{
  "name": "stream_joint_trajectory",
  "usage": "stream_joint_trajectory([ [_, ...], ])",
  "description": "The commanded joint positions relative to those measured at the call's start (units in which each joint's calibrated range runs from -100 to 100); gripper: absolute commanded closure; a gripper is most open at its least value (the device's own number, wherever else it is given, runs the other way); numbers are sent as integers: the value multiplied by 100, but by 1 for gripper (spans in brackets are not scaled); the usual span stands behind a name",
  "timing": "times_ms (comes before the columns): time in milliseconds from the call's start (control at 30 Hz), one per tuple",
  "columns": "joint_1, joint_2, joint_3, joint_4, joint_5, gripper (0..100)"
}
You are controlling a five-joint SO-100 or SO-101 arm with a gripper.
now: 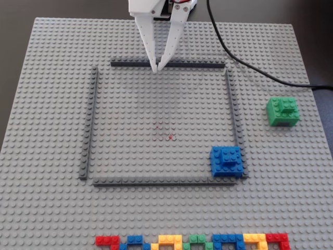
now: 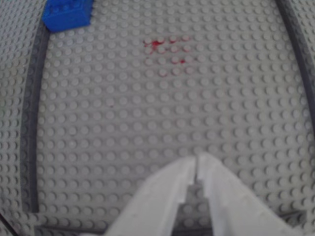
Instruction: Grab the cube and place it into the grid
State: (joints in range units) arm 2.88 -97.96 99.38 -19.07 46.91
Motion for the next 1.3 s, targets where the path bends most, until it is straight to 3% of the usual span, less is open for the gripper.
stream_joint_trajectory([
  [0,-78,-204,62,-477,-171,100],
  [867,-130,-195,35,-584,-49,100],
  [1267,-410,235,-881,-364,-98,100],
])
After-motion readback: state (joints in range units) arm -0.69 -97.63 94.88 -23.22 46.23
